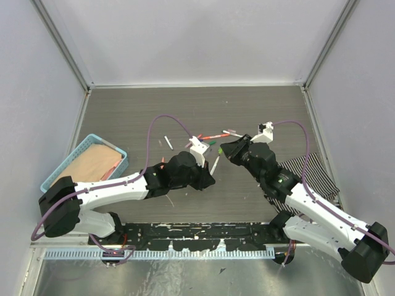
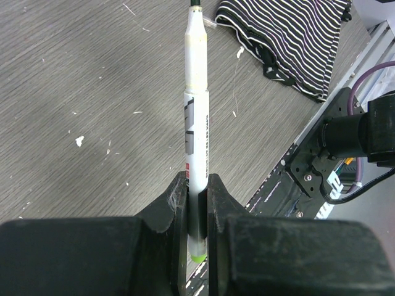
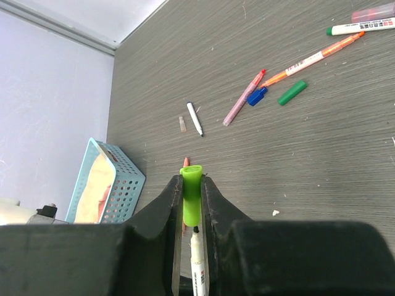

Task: Insert the pens into the pen caps
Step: Insert the pen cap onto the pen.

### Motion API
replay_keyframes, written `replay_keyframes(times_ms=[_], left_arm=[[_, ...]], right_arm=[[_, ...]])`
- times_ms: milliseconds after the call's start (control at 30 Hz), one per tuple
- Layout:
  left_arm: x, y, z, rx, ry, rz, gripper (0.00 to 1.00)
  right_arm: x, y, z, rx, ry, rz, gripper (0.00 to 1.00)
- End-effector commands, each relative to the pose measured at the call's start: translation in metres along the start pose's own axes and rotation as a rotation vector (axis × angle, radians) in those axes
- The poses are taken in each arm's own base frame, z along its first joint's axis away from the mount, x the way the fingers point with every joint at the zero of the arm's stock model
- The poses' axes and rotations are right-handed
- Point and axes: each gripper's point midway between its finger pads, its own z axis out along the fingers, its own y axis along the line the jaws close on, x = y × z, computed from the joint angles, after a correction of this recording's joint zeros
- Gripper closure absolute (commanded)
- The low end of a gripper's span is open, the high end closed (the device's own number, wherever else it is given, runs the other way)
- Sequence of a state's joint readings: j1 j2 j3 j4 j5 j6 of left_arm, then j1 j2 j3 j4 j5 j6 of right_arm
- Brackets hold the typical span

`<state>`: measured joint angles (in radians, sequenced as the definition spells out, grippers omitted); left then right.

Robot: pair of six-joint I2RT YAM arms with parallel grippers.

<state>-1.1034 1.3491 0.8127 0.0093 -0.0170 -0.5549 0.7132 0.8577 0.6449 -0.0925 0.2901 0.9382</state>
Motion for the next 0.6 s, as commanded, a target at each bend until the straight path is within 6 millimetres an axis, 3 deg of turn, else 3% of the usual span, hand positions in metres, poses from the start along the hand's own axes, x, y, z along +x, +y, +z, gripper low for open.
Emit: replay_keyframes(times_ms=[0,567], left_arm=[[-0.017,-0.009,-0.005,0.018,-0.055,0.002,1.0],[-0.016,-0.007,-0.004,0.011,-0.052,0.002,1.0]], right_arm=[[-0.011,0.012,-0.003,-0.042,-0.035,0.012,0.98],[0.0,0.004,-0.004,-0.044,0.0,-0.002,0.98]])
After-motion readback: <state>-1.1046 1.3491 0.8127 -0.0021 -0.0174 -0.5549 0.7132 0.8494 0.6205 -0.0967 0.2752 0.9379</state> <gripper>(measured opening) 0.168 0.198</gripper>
